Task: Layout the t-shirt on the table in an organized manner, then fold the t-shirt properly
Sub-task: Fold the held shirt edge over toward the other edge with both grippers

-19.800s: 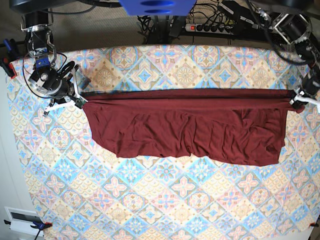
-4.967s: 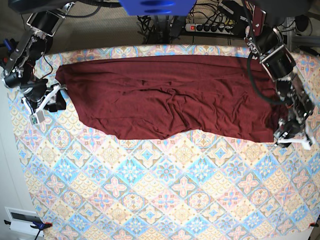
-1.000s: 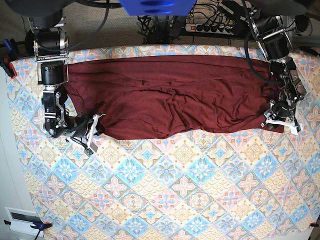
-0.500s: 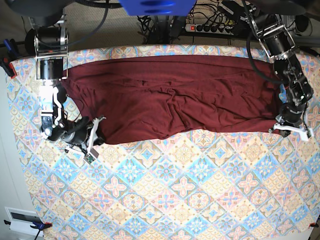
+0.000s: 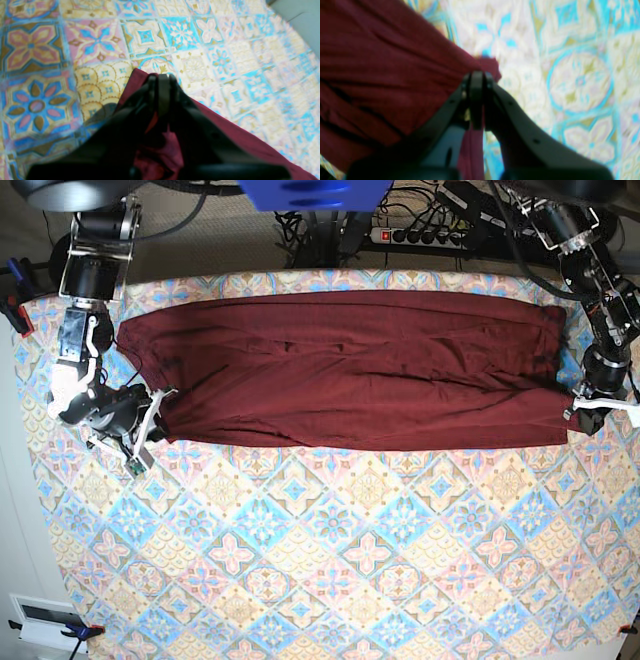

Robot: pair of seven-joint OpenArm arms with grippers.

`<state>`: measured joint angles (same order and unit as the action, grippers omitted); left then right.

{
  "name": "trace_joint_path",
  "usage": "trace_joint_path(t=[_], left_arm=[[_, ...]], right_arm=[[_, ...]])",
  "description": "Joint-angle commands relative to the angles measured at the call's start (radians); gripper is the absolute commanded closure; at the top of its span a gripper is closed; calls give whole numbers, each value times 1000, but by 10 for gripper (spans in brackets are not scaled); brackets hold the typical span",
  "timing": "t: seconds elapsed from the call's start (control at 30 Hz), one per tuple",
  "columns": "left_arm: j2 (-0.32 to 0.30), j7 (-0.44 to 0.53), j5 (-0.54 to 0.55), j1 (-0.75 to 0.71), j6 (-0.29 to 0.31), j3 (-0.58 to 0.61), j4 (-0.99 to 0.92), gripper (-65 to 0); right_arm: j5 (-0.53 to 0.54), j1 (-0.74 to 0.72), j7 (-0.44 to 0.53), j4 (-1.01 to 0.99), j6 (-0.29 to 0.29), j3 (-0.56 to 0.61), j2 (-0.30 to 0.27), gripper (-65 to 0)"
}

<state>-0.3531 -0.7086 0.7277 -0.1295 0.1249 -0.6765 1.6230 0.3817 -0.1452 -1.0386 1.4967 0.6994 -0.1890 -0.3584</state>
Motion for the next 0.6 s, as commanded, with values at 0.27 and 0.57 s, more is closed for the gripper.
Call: trace_joint_path(t=[0.27, 0.57], left_arm=[[-44, 27, 102, -80, 3, -127, 27, 0], [-39, -56, 154, -117, 3, -162, 36, 0]], right_arm=[[15, 55, 19, 117, -1, -97, -40, 0], [173, 126, 19, 129, -1, -102, -84, 0]])
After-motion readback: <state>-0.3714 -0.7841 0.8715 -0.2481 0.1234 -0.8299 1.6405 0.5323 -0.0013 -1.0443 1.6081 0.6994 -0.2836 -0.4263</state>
